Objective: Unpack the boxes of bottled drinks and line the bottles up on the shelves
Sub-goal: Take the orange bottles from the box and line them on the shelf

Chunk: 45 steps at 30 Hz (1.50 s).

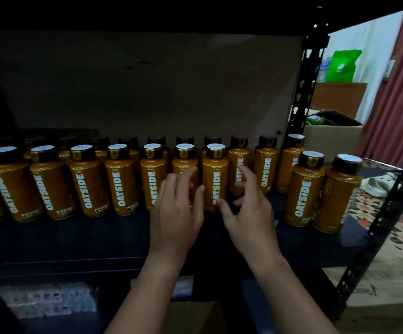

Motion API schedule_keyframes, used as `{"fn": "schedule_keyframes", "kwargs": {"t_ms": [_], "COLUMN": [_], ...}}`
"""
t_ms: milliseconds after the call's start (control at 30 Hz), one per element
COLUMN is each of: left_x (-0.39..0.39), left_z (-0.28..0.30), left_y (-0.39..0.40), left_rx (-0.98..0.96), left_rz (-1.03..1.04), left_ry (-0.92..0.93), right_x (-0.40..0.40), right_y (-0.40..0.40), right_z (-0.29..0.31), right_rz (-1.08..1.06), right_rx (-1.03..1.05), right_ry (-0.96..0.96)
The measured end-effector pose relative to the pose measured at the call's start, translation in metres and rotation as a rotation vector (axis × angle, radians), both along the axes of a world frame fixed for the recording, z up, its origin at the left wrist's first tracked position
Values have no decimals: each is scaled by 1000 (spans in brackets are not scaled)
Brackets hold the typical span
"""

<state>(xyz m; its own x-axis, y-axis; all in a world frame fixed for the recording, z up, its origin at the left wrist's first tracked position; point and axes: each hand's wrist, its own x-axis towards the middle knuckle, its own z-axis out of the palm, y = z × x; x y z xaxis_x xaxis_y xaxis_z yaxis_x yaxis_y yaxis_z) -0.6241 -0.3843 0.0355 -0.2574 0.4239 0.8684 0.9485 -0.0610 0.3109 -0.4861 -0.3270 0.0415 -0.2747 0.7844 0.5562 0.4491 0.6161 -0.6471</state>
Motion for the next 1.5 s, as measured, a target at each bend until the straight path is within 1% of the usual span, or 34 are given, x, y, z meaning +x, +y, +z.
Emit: {"fn": "schedule_keyframes", "kwargs": {"t_ms": [67,100,167,233,367,433,500,567,600,733,933,1033,1167,1367,1500], "left_x": [7,13,30,54,106,128,142,148,150,148,125,110,98,90,89], "left_z": [-2,-2,-1,1,9,12,12,8,7,4,0,2,7,10,8], "left_y": [5,7,13,22,43,55,64,71,73,73,67,65,59,57,58], "left_rx": [-57,-89,-140,-181,-346,-434,-446,-393,-366,-318,-256,-241,-265,-289,-282], "left_rz": [-152,-211,-293,-357,-506,-554,-561,-536,-521,-489,-314,-185,-82,-3,-3], "left_ry": [64,62,-27,-139,-341,-438,-482,-493,-499,-501,-487,-423,-352,-305,-328], "right_x": [17,27,49,71,106,118,125,128,129,132,117,103,86,72,66], "right_y": [1,3,7,12,15,17,20,22,22,25,33,40,49,60,61], "right_z": [-1,0,1,1,-5,-9,-14,-19,-20,-16,-12,-10,-1,4,4], "right_rz": [-85,-141,-269,-376,-499,-524,-499,-414,-367,-274,-240,-232,-230,-211,-202], "right_rx": [154,247,416,506,448,376,276,183,146,66,9,-35,-115,-166,-175], "right_ry": [38,61,102,141,192,169,105,48,51,133,122,68,26,31,37]}}
